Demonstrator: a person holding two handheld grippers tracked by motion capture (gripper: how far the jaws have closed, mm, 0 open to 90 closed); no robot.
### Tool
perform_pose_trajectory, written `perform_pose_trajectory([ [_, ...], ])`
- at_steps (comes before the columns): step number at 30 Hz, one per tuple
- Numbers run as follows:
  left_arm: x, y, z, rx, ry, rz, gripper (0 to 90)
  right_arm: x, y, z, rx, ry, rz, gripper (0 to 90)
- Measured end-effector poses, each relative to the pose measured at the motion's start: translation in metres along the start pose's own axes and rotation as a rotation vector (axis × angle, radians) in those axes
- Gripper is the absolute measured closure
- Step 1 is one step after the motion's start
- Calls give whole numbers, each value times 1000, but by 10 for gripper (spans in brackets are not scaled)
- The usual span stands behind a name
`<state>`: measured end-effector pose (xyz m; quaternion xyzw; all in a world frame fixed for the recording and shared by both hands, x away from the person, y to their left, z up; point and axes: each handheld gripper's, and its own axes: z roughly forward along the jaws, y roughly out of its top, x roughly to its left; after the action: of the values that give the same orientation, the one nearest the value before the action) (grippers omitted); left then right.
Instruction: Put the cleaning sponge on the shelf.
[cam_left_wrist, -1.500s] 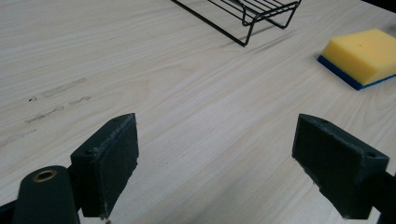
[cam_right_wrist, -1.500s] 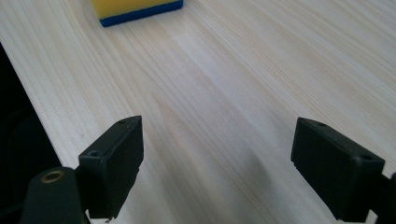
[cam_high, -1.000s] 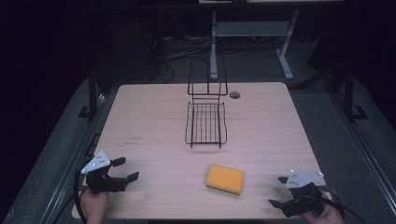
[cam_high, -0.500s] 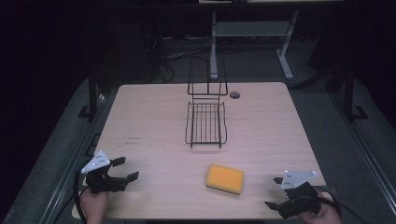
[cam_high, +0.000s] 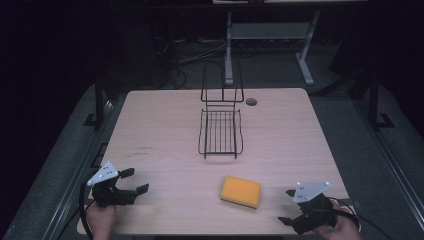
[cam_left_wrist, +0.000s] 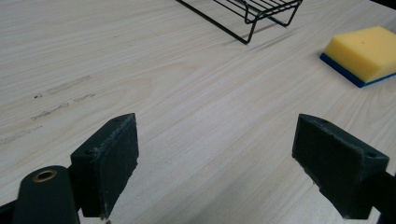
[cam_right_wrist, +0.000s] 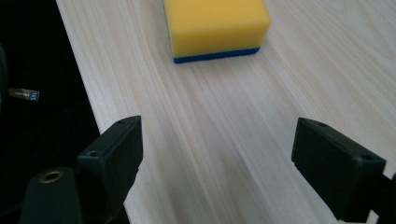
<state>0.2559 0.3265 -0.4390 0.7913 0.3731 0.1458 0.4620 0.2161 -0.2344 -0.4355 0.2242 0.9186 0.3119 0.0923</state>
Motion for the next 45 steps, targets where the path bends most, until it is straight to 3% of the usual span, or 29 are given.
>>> perform_pose_trajectory([
  [45, 0, 1, 1, 0, -6, 5, 141, 1, 42, 17, 52, 67, -106, 156],
])
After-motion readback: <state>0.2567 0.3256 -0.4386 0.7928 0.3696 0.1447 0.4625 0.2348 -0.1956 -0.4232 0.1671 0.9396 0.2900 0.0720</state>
